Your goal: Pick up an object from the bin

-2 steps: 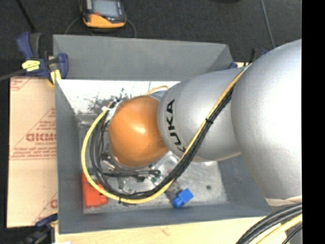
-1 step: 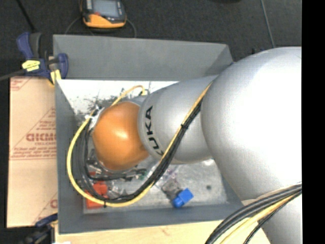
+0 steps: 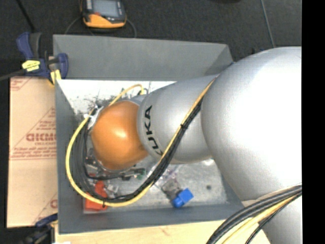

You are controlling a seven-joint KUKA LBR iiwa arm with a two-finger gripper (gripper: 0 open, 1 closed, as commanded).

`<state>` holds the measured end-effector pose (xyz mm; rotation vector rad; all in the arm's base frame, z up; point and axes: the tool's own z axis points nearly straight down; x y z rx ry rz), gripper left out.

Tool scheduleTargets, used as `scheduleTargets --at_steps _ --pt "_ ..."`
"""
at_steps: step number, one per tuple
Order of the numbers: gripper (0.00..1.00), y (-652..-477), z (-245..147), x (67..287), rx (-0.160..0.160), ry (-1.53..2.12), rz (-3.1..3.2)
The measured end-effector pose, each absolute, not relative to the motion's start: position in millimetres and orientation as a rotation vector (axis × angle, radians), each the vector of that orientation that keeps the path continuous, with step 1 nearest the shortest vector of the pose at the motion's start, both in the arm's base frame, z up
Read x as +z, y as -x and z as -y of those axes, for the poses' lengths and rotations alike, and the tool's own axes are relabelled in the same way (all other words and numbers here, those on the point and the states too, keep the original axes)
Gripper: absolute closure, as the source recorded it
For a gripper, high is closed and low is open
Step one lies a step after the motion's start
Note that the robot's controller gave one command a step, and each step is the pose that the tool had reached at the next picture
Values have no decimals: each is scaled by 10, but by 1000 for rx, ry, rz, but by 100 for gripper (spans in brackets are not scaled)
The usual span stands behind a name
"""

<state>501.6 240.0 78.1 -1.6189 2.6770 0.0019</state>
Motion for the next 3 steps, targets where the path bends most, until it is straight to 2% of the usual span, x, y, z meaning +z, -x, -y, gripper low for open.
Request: scheduleTargets --at_steps 1,2,3 --pt "100 -5039 -2358 1758 -3 1581 -2702" --pt "100 -4939 -2379 1433 5 1654 -2670" --pt "0 -4945 -2381 1447 5 1649 -2670"
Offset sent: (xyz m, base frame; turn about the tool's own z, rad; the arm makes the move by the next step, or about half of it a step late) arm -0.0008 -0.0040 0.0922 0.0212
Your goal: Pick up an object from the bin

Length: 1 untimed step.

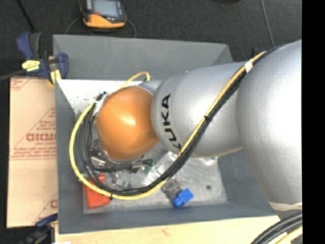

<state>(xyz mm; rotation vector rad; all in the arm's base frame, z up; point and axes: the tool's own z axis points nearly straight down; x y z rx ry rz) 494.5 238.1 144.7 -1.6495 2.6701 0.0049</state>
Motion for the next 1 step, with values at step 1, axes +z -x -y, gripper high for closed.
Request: scheduleTargets --at_steps 1 --pt "0 -4836 -2343 670 -7 1572 -2729"
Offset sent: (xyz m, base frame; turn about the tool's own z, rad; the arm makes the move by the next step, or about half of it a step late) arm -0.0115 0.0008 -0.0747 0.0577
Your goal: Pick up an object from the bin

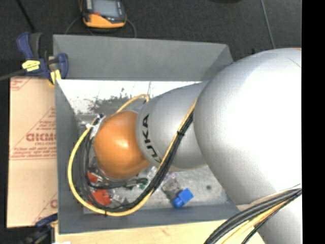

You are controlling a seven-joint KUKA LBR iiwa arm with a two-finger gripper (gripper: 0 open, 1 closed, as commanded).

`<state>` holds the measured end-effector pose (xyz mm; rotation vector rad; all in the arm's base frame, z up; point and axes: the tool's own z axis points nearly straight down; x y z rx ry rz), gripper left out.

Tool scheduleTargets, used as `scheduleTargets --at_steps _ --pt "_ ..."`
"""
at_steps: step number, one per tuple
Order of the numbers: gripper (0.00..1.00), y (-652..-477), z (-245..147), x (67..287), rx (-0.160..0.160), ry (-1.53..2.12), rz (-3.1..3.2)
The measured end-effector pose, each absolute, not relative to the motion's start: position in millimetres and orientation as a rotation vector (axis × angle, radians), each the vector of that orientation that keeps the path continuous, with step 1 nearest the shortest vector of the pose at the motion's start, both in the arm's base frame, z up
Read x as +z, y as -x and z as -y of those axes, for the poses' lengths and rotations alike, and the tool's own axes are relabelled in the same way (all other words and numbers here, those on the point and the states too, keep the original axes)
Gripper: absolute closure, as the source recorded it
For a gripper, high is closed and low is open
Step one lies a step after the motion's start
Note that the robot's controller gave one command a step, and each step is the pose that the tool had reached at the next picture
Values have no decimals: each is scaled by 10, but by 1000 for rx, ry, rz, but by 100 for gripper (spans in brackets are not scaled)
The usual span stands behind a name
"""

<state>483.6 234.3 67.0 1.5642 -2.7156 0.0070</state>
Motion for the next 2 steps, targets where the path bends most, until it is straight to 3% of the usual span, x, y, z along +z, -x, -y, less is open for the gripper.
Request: scheduleTargets --at_steps 1,2 --pt "100 -4847 -2372 706 2 -1569 2723" --pt "100 -4755 -2290 2351 2 -1574 2731"
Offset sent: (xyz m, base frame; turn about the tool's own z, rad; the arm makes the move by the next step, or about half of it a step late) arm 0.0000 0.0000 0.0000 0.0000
